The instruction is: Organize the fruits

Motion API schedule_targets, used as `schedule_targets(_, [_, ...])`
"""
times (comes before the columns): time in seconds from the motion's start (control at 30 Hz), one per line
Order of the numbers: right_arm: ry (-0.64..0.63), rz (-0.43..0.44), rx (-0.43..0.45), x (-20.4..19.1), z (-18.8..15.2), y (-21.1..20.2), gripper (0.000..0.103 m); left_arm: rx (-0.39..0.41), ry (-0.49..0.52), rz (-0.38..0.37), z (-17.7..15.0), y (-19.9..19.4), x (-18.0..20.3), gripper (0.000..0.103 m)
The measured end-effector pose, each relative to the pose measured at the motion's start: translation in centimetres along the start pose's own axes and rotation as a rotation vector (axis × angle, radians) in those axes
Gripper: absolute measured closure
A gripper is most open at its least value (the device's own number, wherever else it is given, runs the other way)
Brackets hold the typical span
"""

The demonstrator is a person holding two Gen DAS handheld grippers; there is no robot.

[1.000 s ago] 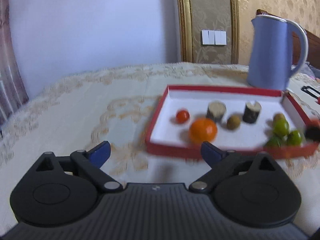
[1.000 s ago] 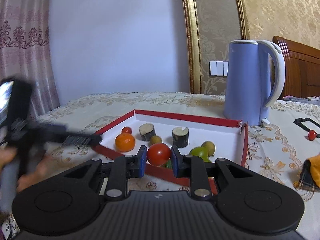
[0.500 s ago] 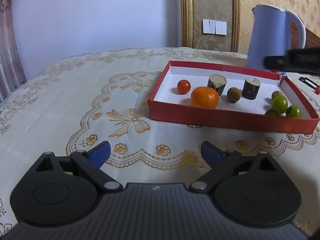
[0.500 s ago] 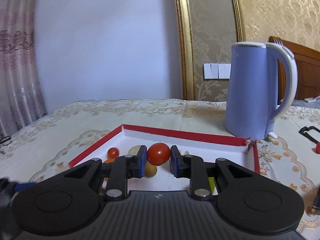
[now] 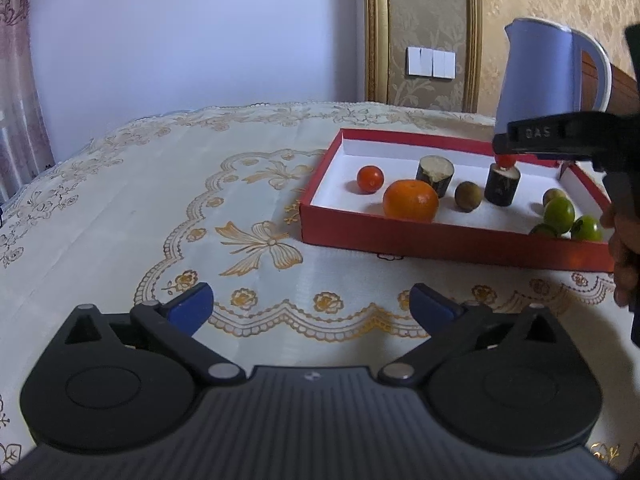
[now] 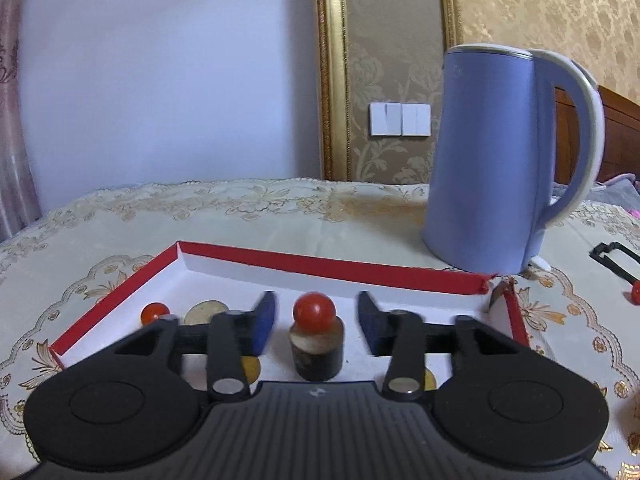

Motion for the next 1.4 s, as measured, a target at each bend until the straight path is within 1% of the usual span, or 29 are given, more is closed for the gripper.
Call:
schedule_targets(0.1, [0.012,-0.014,0.024,0.1,0.0,-1.4,0.051,-0.007,-0.007,-0.008,0.0,0.0,-0.2,0.0])
schedule_targets(0.13, [0.012,-0.005,0.029,0.0,-0.1,-2.2,0.05,-0.01,-0.01,-0.011,0.1,0.1,-0.2,0.0])
schedule_targets(0.17, [0.011,0.0,0.035,-0.1,-0.2,-3.1,0.047,-0.012,-0.015,-0.013,0.1,0.1,-0.3,0.0])
schedule_targets(0.23, [0.019,0.001,0.049,-0.4,-0.7,-5.0,0.028,-0.015,-0.021,-0.019,0.1,0.2,-0.4,0.0])
schedule_targets(0.3, [0.036,0.045,0.072,-0.7,-1.6,-7.5,0.026,-0.013,-0.027,-0.022,0.0,0.1,-0.5,0.0])
schedule_targets(0.37, [0.025,0.072,0.072,-1.2,-2.5,-9.5,0.021,-0.017,-0.03,-0.034,0.0,0.1,-0.6,0.0])
schedule_targets(0.43, [0.002,0.064,0.08,-1.9,-4.0,-11.6,0.007,-0.021,-0.039,-0.038,0.0,0.1,-0.7,0.0])
schedule_targets(0.5, [-0.015,0.055,0.076,-2.2,-5.3,-12.9,0.002,-0.026,-0.051,-0.038,0.0,0.1,-0.9,0.0])
schedule_targets(0.6, [-0.004,0.051,0.059,-2.1,-7.0,-13.9,0.002,-0.034,-0.057,-0.043,0.0,0.2,-0.9,0.0])
schedule_targets(0.73, [0.001,0.015,0.014,-2.0,-8.4,-13.3,0.001,-0.026,-0.035,-0.04,-0.1,0.0,-0.6,0.0])
schedule_targets(0.93, [0.024,-0.002,-0.05,-1.6,-8.6,-12.3,0.001,0.001,-0.004,-0.027,-0.2,-0.5,0.0,0.0])
schedule_targets(1.13, [0.042,-0.041,-0.136,-1.2,-8.9,-10.9,0.001,0.006,0.0,-0.029,-0.3,-0.6,0.0,0.0])
schedule_targets(1.3, [0.025,-0.059,-0.153,-1.5,-9.0,-10.6,0.001,0.003,-0.004,-0.024,-0.3,-0.5,0.0,0.0])
schedule_targets(1.4, [0.039,-0.038,-0.153,-1.2,-8.9,-10.5,0.001,0.002,-0.003,-0.025,-0.3,-0.5,0.0,0.0])
Point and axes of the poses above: each gripper's, at about its wrist camera, not at the fingertips, and y roughly the way its jaws point, x to its right, z to its top, the point moved 1 cm from there along y, roughly the way its jaws point, and after that the axes turned 8 degrees about z, right-handed, at the moved point
